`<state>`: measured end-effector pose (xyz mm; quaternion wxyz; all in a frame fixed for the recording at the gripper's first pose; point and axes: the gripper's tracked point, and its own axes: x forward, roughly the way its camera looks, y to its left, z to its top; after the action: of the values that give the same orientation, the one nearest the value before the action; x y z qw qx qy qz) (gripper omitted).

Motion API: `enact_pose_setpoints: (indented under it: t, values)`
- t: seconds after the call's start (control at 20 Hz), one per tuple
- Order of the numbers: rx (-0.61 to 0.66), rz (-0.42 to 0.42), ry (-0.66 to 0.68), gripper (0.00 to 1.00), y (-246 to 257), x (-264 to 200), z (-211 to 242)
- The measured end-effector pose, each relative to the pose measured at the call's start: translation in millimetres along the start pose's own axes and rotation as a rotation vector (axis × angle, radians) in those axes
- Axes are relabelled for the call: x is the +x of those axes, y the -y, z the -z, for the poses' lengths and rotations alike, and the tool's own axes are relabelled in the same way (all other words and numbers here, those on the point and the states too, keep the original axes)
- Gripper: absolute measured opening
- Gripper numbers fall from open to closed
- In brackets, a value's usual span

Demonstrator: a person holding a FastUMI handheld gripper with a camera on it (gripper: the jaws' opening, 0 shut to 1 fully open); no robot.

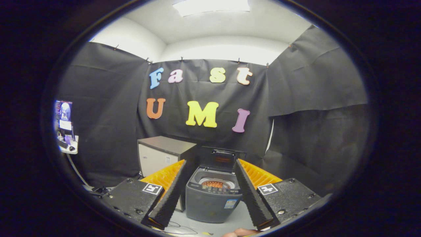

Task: Put the clothes into the washing machine and then close the washing machine lid.

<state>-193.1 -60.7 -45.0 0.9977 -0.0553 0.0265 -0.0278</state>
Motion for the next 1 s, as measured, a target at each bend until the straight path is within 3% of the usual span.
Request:
enact_pose_setpoints:
  t: [0.65, 0.8, 1.0]
  values:
    - [0.045, 0.05, 0.03, 0.92, 14, -4, 9]
    - [0.027, 0.055, 0.102, 0.94, 18, 6, 5]
    - [0.046, 0.098, 0.069, 0.98, 24, 26, 17]
